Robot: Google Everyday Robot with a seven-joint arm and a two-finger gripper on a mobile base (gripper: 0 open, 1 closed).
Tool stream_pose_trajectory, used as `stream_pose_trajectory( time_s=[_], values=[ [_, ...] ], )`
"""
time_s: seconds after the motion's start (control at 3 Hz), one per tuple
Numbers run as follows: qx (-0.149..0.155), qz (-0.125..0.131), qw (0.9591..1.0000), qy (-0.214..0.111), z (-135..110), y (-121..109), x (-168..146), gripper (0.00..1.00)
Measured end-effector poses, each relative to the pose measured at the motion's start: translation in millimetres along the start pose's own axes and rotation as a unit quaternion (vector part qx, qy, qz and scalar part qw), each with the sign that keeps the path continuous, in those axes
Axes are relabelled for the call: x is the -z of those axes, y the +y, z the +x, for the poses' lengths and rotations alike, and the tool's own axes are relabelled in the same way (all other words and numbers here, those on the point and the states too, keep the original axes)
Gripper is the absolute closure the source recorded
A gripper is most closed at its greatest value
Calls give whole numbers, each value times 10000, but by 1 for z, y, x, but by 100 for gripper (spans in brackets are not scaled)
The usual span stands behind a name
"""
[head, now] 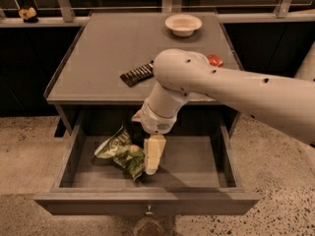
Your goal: Pick green jalapeno chip bag from top drawer and place on counter
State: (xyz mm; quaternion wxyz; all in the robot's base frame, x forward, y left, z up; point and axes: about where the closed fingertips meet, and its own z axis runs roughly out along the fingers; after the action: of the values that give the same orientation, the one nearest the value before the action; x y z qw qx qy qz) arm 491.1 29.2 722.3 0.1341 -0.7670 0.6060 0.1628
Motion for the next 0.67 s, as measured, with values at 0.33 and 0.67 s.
stream_pose_trajectory(
  time_s=[0.33,0.67],
  values=[
    [-49,-54,10000,-34,5,-3,-17,0],
    [-159,-16,9998,-127,10,-6,-40,0]
  ],
)
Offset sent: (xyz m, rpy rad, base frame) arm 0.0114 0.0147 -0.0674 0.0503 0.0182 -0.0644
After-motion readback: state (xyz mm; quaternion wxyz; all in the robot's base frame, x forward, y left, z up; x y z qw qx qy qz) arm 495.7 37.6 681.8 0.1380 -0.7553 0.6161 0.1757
